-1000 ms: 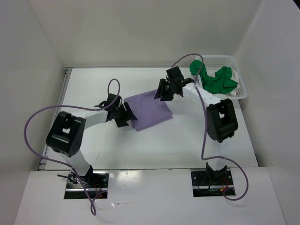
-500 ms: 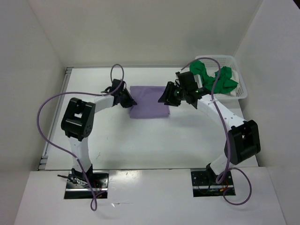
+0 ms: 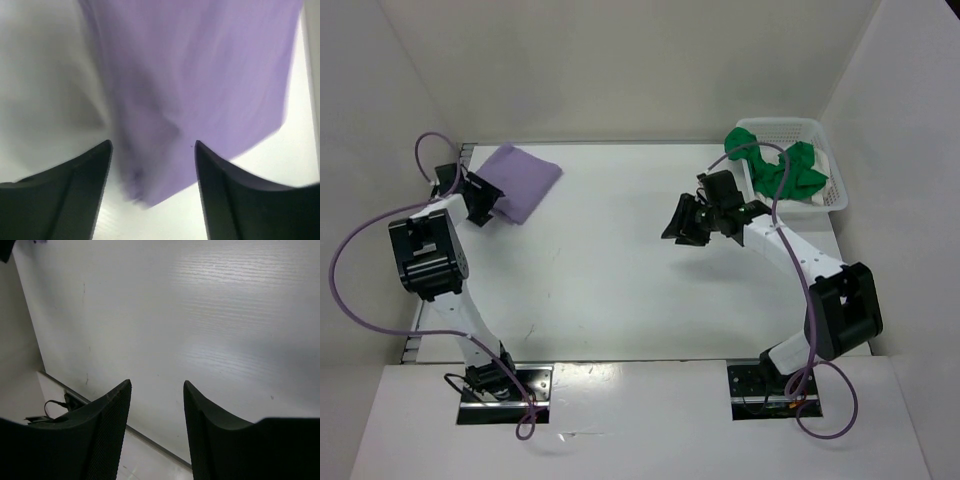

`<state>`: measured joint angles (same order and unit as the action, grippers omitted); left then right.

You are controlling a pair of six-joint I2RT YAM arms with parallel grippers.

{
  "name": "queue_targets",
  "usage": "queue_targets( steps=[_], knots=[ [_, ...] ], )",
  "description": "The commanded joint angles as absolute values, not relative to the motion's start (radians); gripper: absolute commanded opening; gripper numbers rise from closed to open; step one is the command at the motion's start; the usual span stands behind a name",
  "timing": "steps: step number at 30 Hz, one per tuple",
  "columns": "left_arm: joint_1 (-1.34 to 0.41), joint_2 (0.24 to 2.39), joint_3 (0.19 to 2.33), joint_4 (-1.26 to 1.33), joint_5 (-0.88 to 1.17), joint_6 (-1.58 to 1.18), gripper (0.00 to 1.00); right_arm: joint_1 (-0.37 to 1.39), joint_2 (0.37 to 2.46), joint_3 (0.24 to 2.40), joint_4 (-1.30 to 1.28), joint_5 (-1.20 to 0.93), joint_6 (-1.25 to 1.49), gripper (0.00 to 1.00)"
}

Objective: Fold and stack the t-shirts
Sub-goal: Put the neatly folded tshirt into the corner of the board with the left arm, then grab crumpled tshirt from bin with the right arm

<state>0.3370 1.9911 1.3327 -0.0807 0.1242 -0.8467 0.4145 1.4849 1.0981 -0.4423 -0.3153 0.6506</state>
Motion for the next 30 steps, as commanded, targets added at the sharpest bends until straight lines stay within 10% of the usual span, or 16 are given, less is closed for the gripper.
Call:
queue_targets(
  steps=[1, 9, 14, 21, 26, 30],
  knots=[
    [0.345, 1.873, 1.234, -0.032, 0.160, -0.864, 0.90, 0.414, 1.433, 1.083, -0.419, -0.336, 0.649, 0.54],
    [0.309, 1.528, 0.965, -0.066, 0.236, -0.829, 0.98, 0.414, 1.387, 1.005, -0.405, -0.327, 0.686, 0.46],
    [-0.033, 1.350, 0.842, -0.153, 0.379, -0.822, 0.54, 0.414, 1.362, 1.044, -0.394, -0.290, 0.712, 0.20],
    [-0.523, 1.456, 0.847, -0.086, 0.506, -0.926, 0.48, 0.246, 1.566, 1.423, -0.529, -0.003, 0.618, 0.16],
    [-0.586, 1.506, 0.844, -0.043, 0.568, -0.963, 0.61, 0.066, 1.758, 1.650, -0.557, 0.146, 0.549, 0.43],
    [-0.577, 1.438, 0.801, 0.026, 0.568, -0.954, 0.90, -0.031, 1.923, 1.810, -0.592, 0.109, 0.511, 0.67]
  ],
)
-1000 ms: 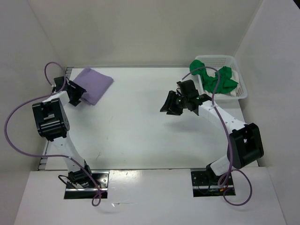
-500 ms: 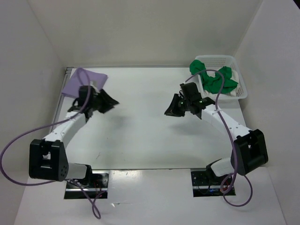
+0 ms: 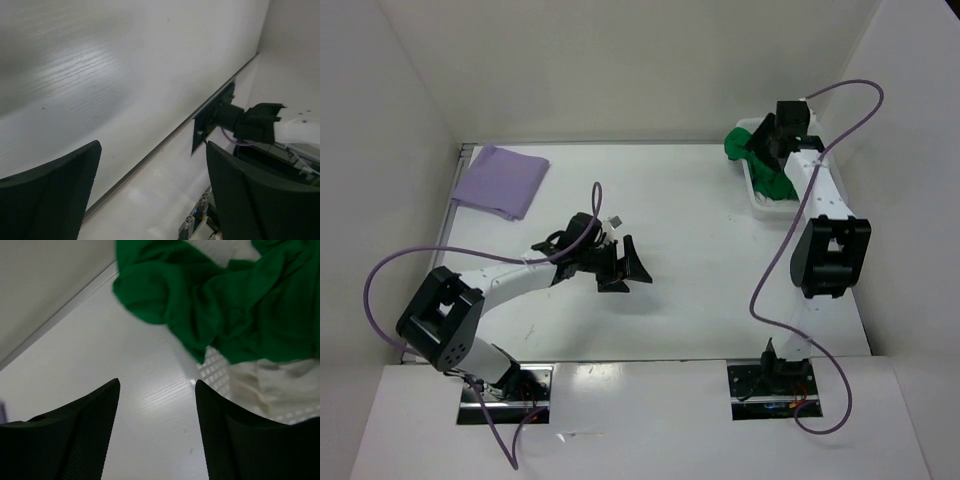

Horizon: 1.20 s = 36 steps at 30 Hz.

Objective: Fold and stack the t-shirts
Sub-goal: Grab crumpled tshirt from bin with the right arm

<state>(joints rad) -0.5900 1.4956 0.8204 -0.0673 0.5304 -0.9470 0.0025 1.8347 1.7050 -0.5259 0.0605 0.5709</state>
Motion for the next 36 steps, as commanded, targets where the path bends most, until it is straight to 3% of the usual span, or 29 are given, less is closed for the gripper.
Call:
queue_targets(
  steps=[1, 4, 10, 12, 14, 16, 18, 19, 22, 27, 36],
  knots=[
    [-0.577, 1.421, 0.792, 0.040, 0.583, -0.937, 0.94, -0.040, 1.951, 1.834, -0.601, 0.109, 0.499, 0.69],
    [-0.568, 1.388, 0.792, 0.051, 0.604, -0.872, 1.00, -0.049, 2.043, 1.931, -0.601, 0.109, 0.489, 0.70],
    [-0.509, 1.345, 0.792, 0.031, 0.604, -0.848, 1.00, -0.061, 2.184, 2.100, -0.621, 0.084, 0.499, 0.71],
    [-0.462, 1.306, 0.766, 0.031, 0.595, -0.848, 1.00, -0.070, 2.223, 2.138, -0.630, 0.084, 0.499, 0.67],
    [-0.440, 1.286, 0.747, 0.044, 0.566, -0.857, 1.00, -0.071, 2.235, 2.138, -0.630, 0.084, 0.499, 0.55],
    [-0.428, 1.285, 0.747, 0.011, 0.545, -0.857, 0.90, -0.071, 2.235, 2.138, -0.609, 0.074, 0.499, 0.39],
    [-0.428, 1.298, 0.776, -0.026, 0.502, -0.832, 0.70, -0.071, 2.220, 2.115, -0.586, 0.061, 0.499, 0.29],
    [-0.419, 1.313, 0.785, -0.052, 0.489, -0.821, 0.65, -0.080, 2.208, 2.103, -0.563, 0.048, 0.499, 0.22],
    [-0.419, 1.345, 0.813, -0.091, 0.453, -0.789, 0.49, -0.092, 2.207, 2.114, -0.554, 0.011, 0.499, 0.13],
    [-0.379, 1.390, 0.825, -0.133, 0.455, -0.778, 0.55, -0.113, 2.198, 2.140, -0.578, -0.041, 0.508, 0.00],
    [-0.291, 1.370, 0.929, -0.216, 0.453, -0.712, 0.57, -0.051, 1.837, 2.143, -0.537, -0.149, 0.528, 0.00]
  ],
)
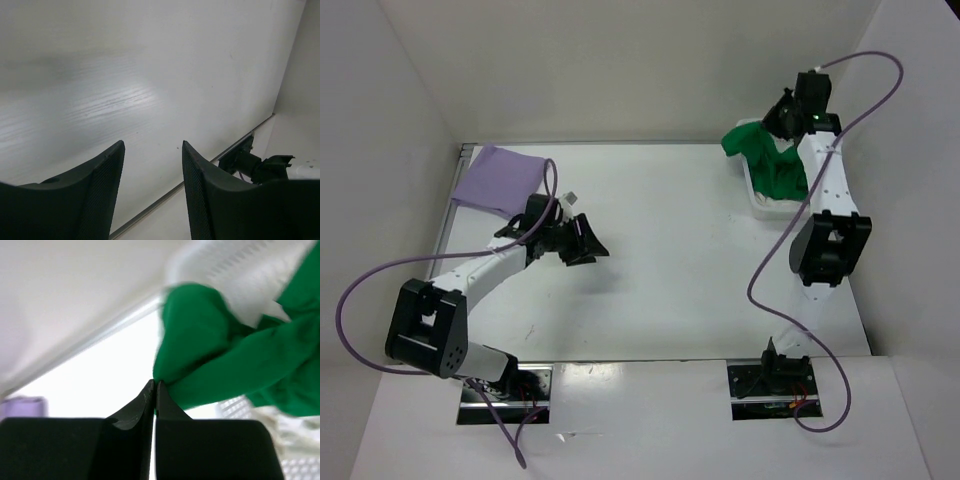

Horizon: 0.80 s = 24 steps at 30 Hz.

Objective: Fold and stack the t-shirts
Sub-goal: Grab crumpled tshirt from bin with the right arm, then move the tshirt to the center of the board

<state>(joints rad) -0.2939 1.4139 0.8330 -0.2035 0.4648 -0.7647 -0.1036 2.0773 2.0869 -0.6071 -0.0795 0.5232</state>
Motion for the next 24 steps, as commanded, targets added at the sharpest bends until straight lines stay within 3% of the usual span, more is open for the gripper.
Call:
queue_targets(
  steps=[1, 8, 13, 15, 18, 20, 24],
  knots=[
    [-0.281, 1.370, 0.943, -0.227, 0.440, -0.712, 0.57, -0.008, 1.772, 2.158, -0.528, -0.182, 0.537, 0.00],
    [-0.169, 1.408, 0.977, -0.238, 0.430, -0.770, 0.63, 0.250, 1.707, 2.353, -0.450, -0.460, 0.662, 0.00],
    [-0.039, 1.382, 0.966, -0.238, 0.397, -0.828, 0.69, 0.348, 1.762, 2.572, -0.390, -0.613, 0.802, 0.00],
    [0.024, 1.355, 0.966, -0.238, 0.382, -0.841, 0.70, 0.348, 1.763, 2.557, -0.359, -0.635, 0.816, 0.00],
    [0.107, 1.309, 0.924, -0.249, 0.373, -0.868, 0.71, 0.325, 1.706, 2.337, -0.309, -0.635, 0.816, 0.00],
    [0.135, 1.287, 0.910, -0.258, 0.362, -0.879, 0.71, 0.304, 1.646, 2.027, -0.240, -0.594, 0.816, 0.00],
    [0.167, 1.266, 0.900, -0.272, 0.316, -0.867, 0.71, 0.224, 1.603, 1.648, -0.161, -0.526, 0.807, 0.00]
  ],
)
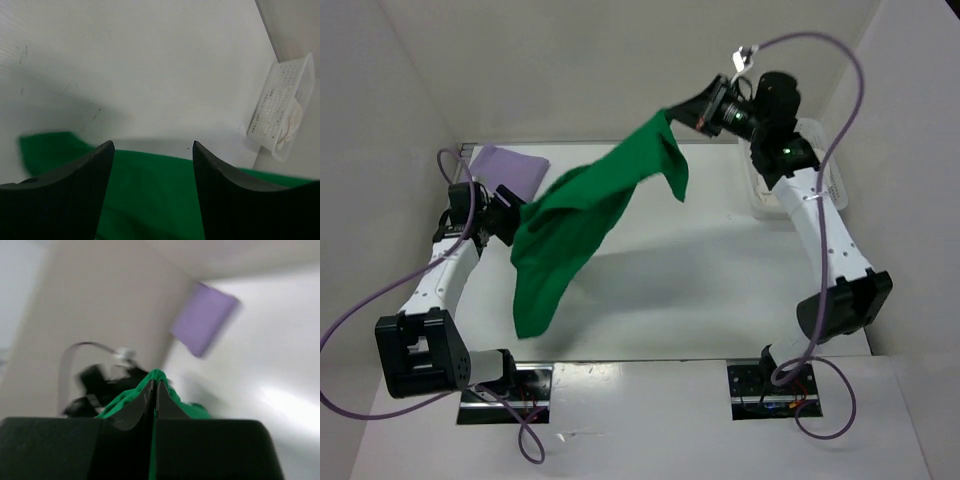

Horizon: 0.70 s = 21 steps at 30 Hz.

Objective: Fold and stack the t-shirts
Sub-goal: Move the tshirt to the center of the board

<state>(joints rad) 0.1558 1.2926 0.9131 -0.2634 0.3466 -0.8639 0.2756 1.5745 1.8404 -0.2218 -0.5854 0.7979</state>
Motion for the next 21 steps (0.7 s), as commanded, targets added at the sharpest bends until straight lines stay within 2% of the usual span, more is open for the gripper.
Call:
queue_targets(
  steps=[1, 5, 8, 10, 11, 14, 16, 18, 19, 20, 21],
  knots=[
    [0.167, 1.266, 0.900, -0.272, 0.302, -0.856, 0.71, 0.213, 1.618, 1.567, -0.172, -0.496, 0.778, 0.00],
    [0.167, 1.287, 0.891, -0.262, 0.293, -0.835, 0.71, 0.204, 1.742, 1.479, -0.205, -0.401, 0.706, 0.01],
    [0.167, 1.299, 0.891, -0.262, 0.282, -0.812, 0.71, 0.204, 1.772, 1.468, -0.247, -0.325, 0.683, 0.19],
    [0.157, 1.308, 0.879, -0.276, 0.256, -0.801, 0.71, 0.204, 1.760, 1.468, -0.293, -0.267, 0.673, 0.35],
    [0.143, 1.308, 0.879, -0.291, 0.212, -0.776, 0.71, 0.204, 1.749, 1.468, -0.311, -0.227, 0.663, 0.48],
    [0.091, 1.308, 0.838, -0.311, 0.154, -0.767, 0.70, 0.232, 1.680, 1.398, -0.353, -0.198, 0.663, 0.57],
    [0.049, 1.308, 0.819, -0.327, 0.130, -0.767, 0.70, 0.271, 1.620, 1.290, -0.366, -0.164, 0.663, 0.57],
    [0.020, 1.318, 0.799, -0.336, 0.118, -0.767, 0.70, 0.380, 1.595, 1.183, -0.385, -0.154, 0.672, 0.43],
    [-0.009, 1.340, 0.789, -0.336, 0.095, -0.781, 0.70, 0.475, 1.586, 1.154, -0.385, -0.153, 0.687, 0.27],
    [-0.023, 1.341, 0.788, -0.336, 0.084, -0.796, 0.69, 0.529, 1.586, 1.131, -0.385, -0.153, 0.698, 0.27],
    [-0.023, 1.368, 0.788, -0.336, 0.071, -0.811, 0.69, 0.585, 1.586, 1.117, -0.394, -0.143, 0.707, 0.15]
  ],
)
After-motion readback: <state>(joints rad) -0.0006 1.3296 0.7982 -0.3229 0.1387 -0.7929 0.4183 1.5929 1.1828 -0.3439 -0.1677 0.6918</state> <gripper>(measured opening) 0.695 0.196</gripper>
